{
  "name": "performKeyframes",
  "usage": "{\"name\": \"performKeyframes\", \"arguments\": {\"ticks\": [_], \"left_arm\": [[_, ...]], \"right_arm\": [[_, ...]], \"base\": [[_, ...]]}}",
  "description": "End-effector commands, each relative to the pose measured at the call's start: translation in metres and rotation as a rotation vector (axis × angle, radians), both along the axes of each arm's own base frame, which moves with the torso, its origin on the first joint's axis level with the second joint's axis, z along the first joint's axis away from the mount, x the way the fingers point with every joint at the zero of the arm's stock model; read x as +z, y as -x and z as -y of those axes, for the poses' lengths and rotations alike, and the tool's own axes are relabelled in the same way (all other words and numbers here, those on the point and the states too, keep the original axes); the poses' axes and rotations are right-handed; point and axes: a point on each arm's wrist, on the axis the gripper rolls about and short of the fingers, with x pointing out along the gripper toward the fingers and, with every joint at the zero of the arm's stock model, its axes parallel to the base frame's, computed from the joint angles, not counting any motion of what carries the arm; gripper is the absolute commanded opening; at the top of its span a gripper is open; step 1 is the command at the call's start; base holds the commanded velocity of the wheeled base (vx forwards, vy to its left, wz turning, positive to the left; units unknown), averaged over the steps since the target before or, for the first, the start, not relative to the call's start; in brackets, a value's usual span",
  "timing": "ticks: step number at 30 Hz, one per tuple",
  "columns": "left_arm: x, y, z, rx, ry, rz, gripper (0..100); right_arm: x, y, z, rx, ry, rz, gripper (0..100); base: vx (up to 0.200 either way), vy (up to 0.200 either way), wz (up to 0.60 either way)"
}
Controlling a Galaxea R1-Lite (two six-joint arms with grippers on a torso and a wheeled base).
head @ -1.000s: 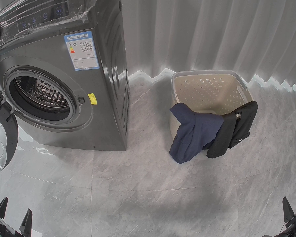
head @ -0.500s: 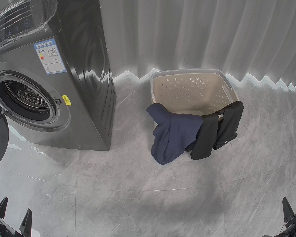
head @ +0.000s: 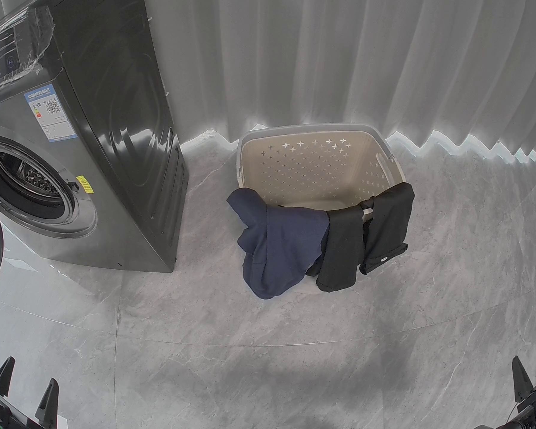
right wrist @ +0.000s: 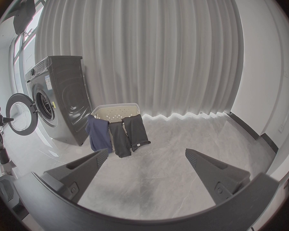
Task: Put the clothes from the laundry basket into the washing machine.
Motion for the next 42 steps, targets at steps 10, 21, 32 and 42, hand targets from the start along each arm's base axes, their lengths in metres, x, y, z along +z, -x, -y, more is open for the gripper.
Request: {"name": "performKeyframes", "arguments": {"ticks": [10, 21, 32, 42], "left_arm": [[-0.0048, -0.0002, 0.0000, 0.001, 0.003, -0.003, 100], [-0.0048, -0.0003, 0.0000, -0.001, -0.001, -0.005, 100], [-0.0047, -0.0002, 0.0000, 0.001, 0.003, -0.002, 100], [-0.0047, -0.0002, 0.0000, 0.001, 0.003, -0.002, 100]], "right_arm": [[-0.0051, -0.0003, 0.0000, -0.001, 0.000, -0.004, 100], [-0.0051, -0.0003, 0.0000, -0.001, 0.000, -0.004, 100], [-0.0051, -0.0003, 0.0000, -0.001, 0.000, -0.004, 100], [-0.0051, -0.0003, 0.0000, -0.001, 0.000, -0.004, 100]], "base": [[0.200, 0.000, 0.00], [0.000, -0.091, 0.00], [0.000, -0.182, 0.00], [0.000, 0.000, 0.00]]}}
